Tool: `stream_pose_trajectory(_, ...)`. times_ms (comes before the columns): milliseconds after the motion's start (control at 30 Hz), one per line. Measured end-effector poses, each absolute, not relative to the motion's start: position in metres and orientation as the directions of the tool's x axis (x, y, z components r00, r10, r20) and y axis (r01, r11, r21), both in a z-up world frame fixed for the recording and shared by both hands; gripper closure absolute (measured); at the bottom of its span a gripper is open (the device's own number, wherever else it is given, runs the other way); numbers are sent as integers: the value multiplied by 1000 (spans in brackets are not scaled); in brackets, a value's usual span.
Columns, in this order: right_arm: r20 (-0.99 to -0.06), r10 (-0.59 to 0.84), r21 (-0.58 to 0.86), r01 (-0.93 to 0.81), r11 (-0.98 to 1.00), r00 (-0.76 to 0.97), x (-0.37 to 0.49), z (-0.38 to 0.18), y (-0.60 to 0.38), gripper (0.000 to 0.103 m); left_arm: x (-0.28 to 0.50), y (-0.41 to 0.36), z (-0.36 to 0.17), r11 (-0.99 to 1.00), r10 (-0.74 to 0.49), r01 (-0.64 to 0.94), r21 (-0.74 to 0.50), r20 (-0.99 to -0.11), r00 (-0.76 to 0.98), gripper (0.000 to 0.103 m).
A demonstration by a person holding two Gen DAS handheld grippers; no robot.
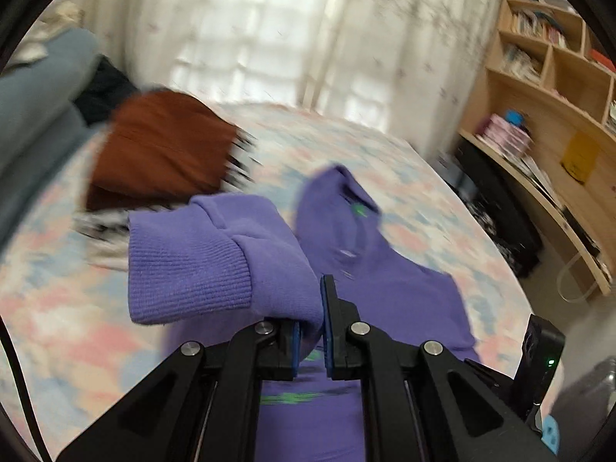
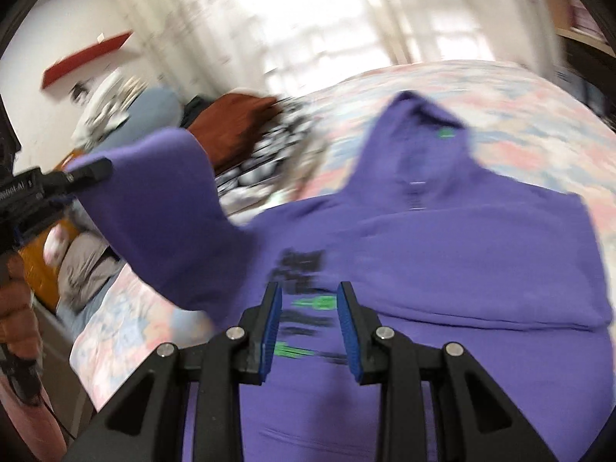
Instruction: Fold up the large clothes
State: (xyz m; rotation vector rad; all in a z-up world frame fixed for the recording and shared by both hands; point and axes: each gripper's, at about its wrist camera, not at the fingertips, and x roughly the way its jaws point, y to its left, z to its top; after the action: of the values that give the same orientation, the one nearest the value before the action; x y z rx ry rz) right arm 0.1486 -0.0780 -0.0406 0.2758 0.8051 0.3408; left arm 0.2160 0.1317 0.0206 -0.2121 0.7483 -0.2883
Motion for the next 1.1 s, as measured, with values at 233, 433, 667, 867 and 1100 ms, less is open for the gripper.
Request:
stream_pose_trajectory(233,-686,327,407,-30,913,650,136,-69,-167,73,233,16,-78,938,-345,239,-253,-757,554,88)
stream_pose_trajectory(433,-724,326,434,34,900,608,134,-97,-204,73,221,-15,-124,947,-312,242,-212,-793,524,34)
stream_pose_trajectory(667,-714,362,485,49,873,599,128,-112,-207,63,203,-23,-122,940,-333,249,-234,-789,516,26)
stream_pose_trajectory(867,-715,361,457,9,889,599,123,-109,-196,59,183,-19,-106,937,-341,270,-224,-760,554,16)
stream_pose_trajectory(1100,-702,371,446,-32,895,608,117,-101,-189,51,159,-4,-88,926,-373,283,-251,-736,565,13)
